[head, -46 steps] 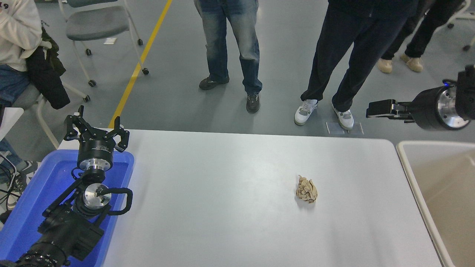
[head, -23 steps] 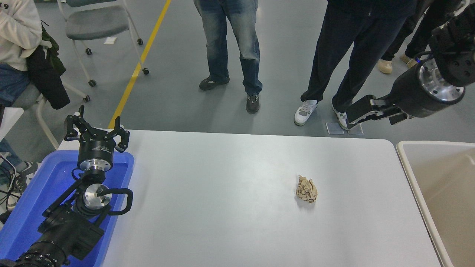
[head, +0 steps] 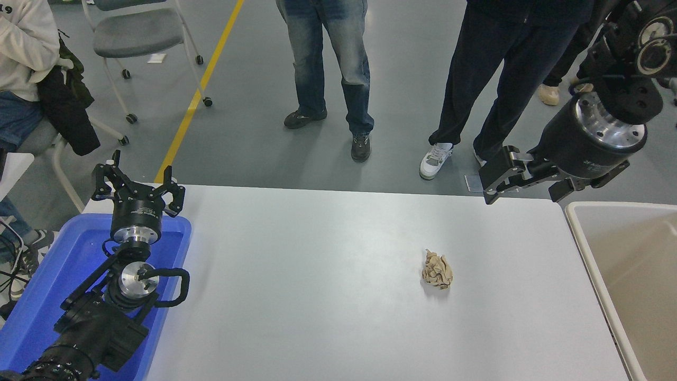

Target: Pick up foil plate and place in dustbin

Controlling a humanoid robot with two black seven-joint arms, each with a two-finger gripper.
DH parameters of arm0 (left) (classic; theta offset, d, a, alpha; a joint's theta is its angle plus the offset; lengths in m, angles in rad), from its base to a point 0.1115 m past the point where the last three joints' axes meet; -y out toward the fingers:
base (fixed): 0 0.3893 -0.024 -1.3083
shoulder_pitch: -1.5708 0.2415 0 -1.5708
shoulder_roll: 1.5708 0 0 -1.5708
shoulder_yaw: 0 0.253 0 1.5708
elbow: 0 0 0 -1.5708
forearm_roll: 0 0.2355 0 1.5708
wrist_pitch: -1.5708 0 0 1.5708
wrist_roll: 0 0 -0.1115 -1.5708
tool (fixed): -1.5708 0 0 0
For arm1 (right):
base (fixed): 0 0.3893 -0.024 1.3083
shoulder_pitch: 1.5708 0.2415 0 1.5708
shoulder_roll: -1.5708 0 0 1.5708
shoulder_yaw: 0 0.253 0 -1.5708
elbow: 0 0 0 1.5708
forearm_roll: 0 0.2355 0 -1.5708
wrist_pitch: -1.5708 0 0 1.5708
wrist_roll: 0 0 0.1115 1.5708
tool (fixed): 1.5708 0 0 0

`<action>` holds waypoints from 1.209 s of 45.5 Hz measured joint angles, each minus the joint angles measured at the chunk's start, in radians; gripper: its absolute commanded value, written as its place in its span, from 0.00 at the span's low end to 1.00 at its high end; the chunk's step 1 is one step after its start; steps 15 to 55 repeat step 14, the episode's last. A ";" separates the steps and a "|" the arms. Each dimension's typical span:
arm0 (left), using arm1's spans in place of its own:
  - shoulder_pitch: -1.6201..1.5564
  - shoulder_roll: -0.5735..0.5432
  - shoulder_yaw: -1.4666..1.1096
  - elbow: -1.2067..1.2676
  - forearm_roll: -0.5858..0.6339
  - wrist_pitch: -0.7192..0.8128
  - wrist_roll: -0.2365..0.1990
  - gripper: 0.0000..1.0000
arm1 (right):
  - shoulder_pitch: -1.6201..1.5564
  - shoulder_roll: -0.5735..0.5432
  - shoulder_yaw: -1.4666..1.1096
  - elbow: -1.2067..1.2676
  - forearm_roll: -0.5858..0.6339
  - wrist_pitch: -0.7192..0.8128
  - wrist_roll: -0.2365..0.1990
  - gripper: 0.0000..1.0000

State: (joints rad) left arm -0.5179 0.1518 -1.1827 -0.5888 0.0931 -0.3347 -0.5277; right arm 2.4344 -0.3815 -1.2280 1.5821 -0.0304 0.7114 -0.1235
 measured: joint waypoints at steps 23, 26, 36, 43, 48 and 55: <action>0.001 0.000 0.000 0.001 -0.001 0.000 0.000 0.99 | 0.012 0.003 -0.052 0.012 0.066 0.031 0.007 1.00; 0.001 0.000 0.000 0.001 -0.001 0.000 0.000 0.99 | 0.012 0.003 -0.052 0.012 0.066 0.031 0.007 1.00; 0.001 0.000 0.000 0.001 -0.001 0.000 0.000 0.99 | 0.012 0.003 -0.052 0.012 0.066 0.031 0.007 1.00; 0.001 0.000 0.000 0.001 -0.001 0.000 0.000 0.99 | 0.012 0.003 -0.052 0.012 0.066 0.031 0.007 1.00; 0.001 0.000 0.000 0.001 -0.001 0.000 0.000 0.99 | 0.012 0.003 -0.052 0.012 0.066 0.031 0.007 1.00; 0.001 0.000 0.000 0.001 -0.001 0.000 0.000 0.99 | 0.012 0.003 -0.052 0.012 0.066 0.031 0.007 1.00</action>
